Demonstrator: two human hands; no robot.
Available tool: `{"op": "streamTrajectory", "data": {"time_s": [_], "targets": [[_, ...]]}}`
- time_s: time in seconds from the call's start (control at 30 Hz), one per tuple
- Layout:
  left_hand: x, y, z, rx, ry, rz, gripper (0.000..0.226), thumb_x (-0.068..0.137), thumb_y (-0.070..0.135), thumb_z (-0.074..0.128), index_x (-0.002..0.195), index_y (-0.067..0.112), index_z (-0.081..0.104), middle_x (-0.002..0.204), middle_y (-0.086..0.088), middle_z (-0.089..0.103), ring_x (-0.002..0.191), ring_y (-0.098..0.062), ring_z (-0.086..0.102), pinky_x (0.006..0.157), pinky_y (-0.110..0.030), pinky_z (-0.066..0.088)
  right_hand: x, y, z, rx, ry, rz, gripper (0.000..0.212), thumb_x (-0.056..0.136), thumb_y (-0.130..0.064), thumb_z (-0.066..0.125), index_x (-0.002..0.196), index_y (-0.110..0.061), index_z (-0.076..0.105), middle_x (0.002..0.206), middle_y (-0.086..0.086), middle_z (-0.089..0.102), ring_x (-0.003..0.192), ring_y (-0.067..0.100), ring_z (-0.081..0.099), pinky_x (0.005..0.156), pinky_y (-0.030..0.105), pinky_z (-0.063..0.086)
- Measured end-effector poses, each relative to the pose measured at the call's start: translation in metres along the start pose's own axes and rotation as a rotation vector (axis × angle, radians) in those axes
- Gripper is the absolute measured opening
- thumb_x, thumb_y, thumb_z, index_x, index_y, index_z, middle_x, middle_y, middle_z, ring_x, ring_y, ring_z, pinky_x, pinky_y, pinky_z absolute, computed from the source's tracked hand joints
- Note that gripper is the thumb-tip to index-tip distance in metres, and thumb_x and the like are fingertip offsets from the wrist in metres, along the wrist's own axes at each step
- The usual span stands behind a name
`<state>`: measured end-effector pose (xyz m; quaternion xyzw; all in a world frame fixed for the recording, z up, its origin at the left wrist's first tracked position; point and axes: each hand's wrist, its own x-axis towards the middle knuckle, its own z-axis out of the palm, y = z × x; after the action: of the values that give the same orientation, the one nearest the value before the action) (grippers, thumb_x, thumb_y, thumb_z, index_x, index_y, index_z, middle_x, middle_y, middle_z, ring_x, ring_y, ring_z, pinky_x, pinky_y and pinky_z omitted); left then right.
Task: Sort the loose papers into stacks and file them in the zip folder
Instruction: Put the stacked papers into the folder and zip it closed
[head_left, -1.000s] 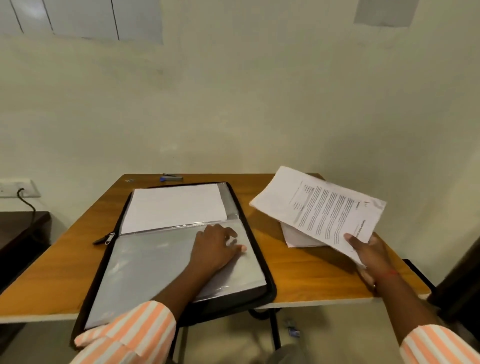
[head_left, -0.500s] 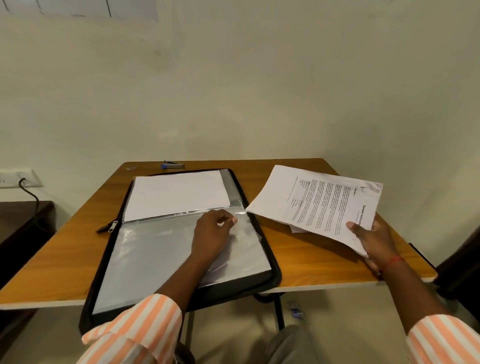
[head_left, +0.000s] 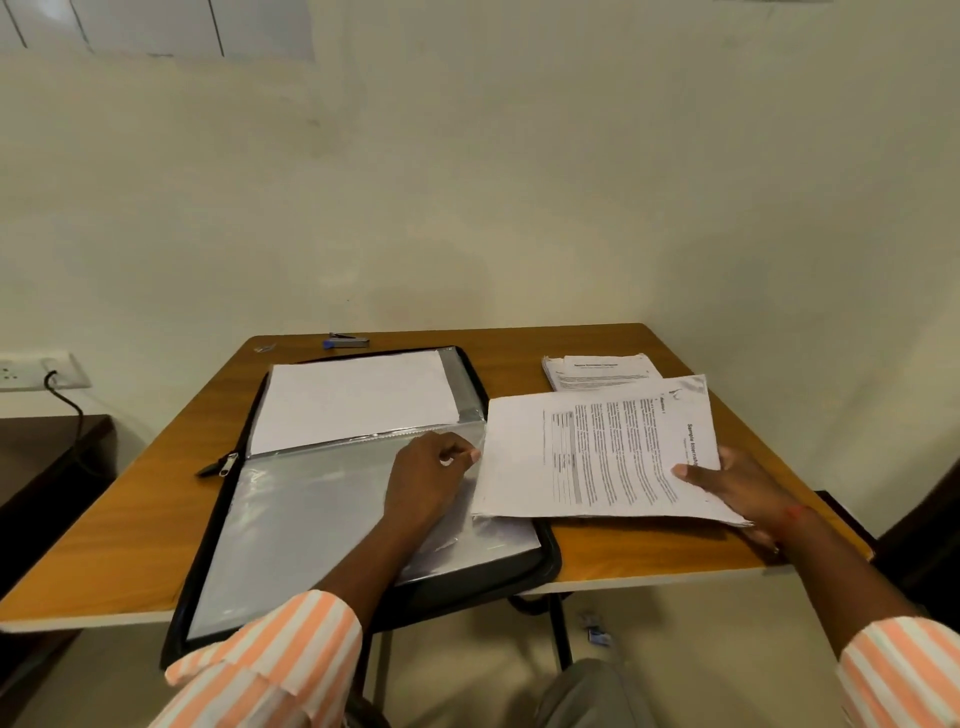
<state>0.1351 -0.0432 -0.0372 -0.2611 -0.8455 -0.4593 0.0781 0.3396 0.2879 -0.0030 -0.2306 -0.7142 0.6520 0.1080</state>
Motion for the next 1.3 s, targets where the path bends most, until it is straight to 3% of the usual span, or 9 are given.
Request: {"op": "streamTrajectory", "data": {"time_s": [0.13,0.27,0.37,0.53,0.6,0.7,0.8,1.03,1.3], "targets": [[0.001,0.003,0.001,0.113,-0.083,0.026,0.012,0.092,0.039,0.069,0.093,0.033,0.079,0.094,0.015,0.076,0.084,-0.004,0.065,0.084,-0.022,0.05,-0.002,-0.007,-0.011,-0.079,-0.085,0.024,0.047,0.087,-0.009,0.073,0.132,-0.014,0.06,0.119,0.007,0.073,0.101,0.031,0.073,0.068,0.035,0.061],[0.016,0.009,-0.002,0.244,-0.237,0.1,0.021,0.099,0.033,0.057,0.11,0.038,0.074,0.113,0.011,0.071,0.099,-0.008,0.063,0.096,-0.03,0.051,-0.002,-0.013,-0.015,-0.106,-0.121,0.045,0.063,0.073,-0.023,0.084,0.131,-0.015,0.061,0.121,0.007,0.072,0.106,0.032,0.072,0.093,0.055,0.056],[0.034,0.021,-0.006,0.385,-0.445,0.231,0.033,0.104,0.019,0.052,0.129,0.036,0.067,0.126,0.004,0.058,0.114,-0.013,0.054,0.101,-0.026,0.042,-0.002,-0.013,-0.016,-0.096,-0.137,0.044,0.087,0.053,-0.04,0.097,0.13,-0.017,0.062,0.121,0.006,0.072,0.109,0.033,0.07,0.096,0.058,0.053],[0.054,0.031,-0.008,0.503,-0.638,0.378,0.027,0.101,0.018,0.06,0.121,0.034,0.067,0.111,0.008,0.047,0.106,-0.011,0.049,0.087,-0.022,0.04,-0.004,-0.015,-0.015,-0.095,-0.149,0.019,0.067,0.072,-0.026,0.087,0.133,-0.016,0.06,0.121,0.006,0.073,0.105,0.032,0.072,0.088,0.05,0.057],[0.058,0.033,-0.007,0.543,-0.634,0.415,0.018,0.1,0.019,0.059,0.112,0.031,0.067,0.106,0.009,0.046,0.1,-0.009,0.048,0.079,-0.02,0.037,-0.005,-0.018,-0.013,-0.1,-0.16,0.012,0.061,0.076,-0.022,0.084,0.132,-0.016,0.061,0.12,0.005,0.073,0.104,0.032,0.072,0.085,0.047,0.059],[0.064,0.031,-0.008,0.548,-0.601,0.453,0.019,0.098,0.014,0.058,0.104,0.03,0.066,0.101,0.01,0.049,0.09,-0.009,0.051,0.07,-0.017,0.038,-0.007,-0.024,-0.013,-0.07,-0.145,0.025,0.044,0.086,-0.005,0.072,0.129,-0.013,0.062,0.113,0.006,0.075,0.096,0.029,0.075,0.065,0.032,0.06],[0.068,0.029,-0.01,0.461,-0.493,0.377,0.023,0.099,0.012,0.055,0.103,0.032,0.065,0.106,0.009,0.059,0.091,-0.013,0.06,0.077,-0.026,0.052,-0.009,-0.03,-0.012,-0.049,-0.134,0.043,0.034,0.089,0.003,0.067,0.119,-0.012,0.066,0.103,0.005,0.078,0.086,0.026,0.076,0.057,0.027,0.058],[0.079,0.028,-0.017,0.284,-0.321,0.218,0.016,0.103,0.018,0.053,0.096,0.029,0.062,0.1,0.008,0.068,0.089,-0.01,0.064,0.078,-0.026,0.051,0.006,-0.035,-0.013,-0.175,-0.144,0.071,0.029,0.085,-0.003,0.075,0.113,-0.011,0.071,0.11,0.004,0.076,0.092,0.023,0.075,0.066,0.025,0.057],[0.084,0.034,-0.018,0.273,-0.263,0.185,0.018,0.103,0.015,0.052,0.098,0.029,0.062,0.1,0.01,0.066,0.088,-0.009,0.062,0.083,-0.03,0.055,0.02,-0.045,-0.013,-0.022,-0.215,0.101,0.036,0.086,0.008,0.068,0.119,-0.007,0.067,0.11,0.006,0.076,0.095,0.024,0.075,0.067,0.028,0.06]]}}
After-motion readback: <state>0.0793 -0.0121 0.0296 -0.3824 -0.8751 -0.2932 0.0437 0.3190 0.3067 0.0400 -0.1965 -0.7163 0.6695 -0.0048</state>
